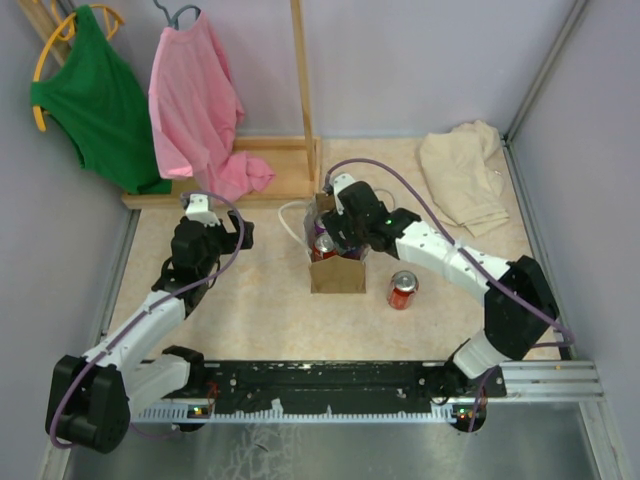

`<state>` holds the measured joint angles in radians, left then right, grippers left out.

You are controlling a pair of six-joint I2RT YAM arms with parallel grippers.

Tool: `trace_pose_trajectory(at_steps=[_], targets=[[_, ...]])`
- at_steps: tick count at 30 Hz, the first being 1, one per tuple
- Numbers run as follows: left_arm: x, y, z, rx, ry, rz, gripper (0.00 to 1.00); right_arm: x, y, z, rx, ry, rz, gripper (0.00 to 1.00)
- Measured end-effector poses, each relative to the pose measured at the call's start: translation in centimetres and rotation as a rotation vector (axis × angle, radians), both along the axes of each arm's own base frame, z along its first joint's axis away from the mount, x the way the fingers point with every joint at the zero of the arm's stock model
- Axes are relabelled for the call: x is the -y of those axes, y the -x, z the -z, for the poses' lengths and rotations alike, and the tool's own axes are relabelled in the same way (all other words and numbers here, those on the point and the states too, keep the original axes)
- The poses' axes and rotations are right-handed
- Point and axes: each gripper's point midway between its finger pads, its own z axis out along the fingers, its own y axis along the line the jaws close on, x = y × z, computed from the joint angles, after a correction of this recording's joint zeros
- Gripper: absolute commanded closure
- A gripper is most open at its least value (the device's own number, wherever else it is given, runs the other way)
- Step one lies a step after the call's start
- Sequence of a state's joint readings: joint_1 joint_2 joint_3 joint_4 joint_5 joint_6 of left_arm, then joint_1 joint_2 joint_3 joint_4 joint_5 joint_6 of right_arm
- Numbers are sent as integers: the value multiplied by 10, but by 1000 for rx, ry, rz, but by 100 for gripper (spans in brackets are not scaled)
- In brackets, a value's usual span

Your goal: Take the beverage out of the canvas bag

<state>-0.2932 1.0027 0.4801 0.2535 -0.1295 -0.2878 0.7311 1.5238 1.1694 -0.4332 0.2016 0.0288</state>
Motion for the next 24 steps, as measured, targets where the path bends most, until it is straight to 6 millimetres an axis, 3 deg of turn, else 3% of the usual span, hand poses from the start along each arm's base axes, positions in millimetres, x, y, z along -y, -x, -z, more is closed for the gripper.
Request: trace_pose_trajectory(at_steps=[7, 17, 20, 24], targets=[[0, 0, 0, -1, 0, 0, 0, 2, -3, 7, -9, 17, 11, 25], [0, 0, 0, -1, 0, 0, 0, 0, -14, 36, -45, 38, 32, 28], [0, 0, 0, -1, 0, 0, 0, -2, -17, 47, -56, 51, 35, 33], [0, 0, 0, -1, 0, 0, 0, -2, -19, 48, -55, 50, 48, 52]])
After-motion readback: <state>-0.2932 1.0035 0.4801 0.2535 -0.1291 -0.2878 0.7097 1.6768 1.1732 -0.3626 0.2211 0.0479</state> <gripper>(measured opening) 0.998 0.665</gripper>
